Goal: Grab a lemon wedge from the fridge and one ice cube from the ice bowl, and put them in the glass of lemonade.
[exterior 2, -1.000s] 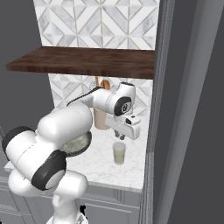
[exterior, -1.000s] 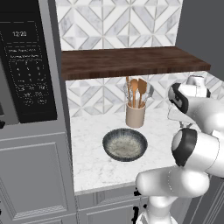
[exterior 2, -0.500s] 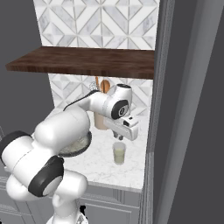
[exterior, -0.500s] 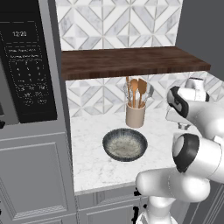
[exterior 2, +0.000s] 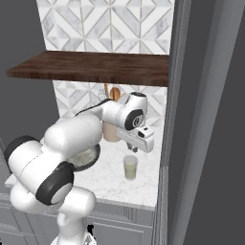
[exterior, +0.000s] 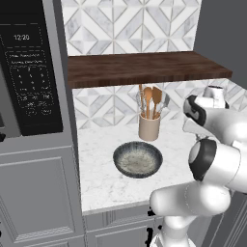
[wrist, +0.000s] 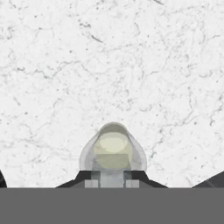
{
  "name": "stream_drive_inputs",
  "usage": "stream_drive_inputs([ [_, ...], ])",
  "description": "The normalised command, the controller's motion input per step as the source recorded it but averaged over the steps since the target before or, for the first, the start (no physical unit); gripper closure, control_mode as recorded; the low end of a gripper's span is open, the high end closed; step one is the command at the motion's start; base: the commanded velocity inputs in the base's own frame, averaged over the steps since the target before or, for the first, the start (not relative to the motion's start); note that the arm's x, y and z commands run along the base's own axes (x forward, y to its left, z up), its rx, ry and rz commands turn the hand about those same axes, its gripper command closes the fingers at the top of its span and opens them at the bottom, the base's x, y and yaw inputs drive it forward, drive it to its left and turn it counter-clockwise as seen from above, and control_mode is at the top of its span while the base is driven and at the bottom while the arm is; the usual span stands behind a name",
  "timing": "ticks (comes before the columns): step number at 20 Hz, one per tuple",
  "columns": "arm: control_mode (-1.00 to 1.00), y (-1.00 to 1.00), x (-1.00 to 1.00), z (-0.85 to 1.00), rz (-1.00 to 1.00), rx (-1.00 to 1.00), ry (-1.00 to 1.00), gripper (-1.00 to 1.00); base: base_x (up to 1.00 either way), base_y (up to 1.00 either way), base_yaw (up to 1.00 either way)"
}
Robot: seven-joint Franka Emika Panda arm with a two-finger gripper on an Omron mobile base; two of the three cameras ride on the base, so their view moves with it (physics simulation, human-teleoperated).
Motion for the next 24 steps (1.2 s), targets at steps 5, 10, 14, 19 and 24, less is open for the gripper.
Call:
stream_drive_inputs([
  [5,-1.0,-0.26,0.0,-0.32,0.0,0.0,0.0,1.0,0.0,0.0,0.0],
  [10,-1.0,0.0,-0.23,-0.01,0.0,0.0,-0.06,1.0,0.0,0.0,0.0],
  [14,-1.0,0.0,-0.25,0.04,0.0,0.0,-0.14,1.0,0.0,0.0,0.0],
  [19,-1.0,0.24,0.05,0.0,0.0,0.0,-0.02,1.0,0.0,0.0,0.0],
  [24,-1.0,0.08,0.01,0.0,0.0,0.0,0.0,1.0,0.0,0.0,0.0],
])
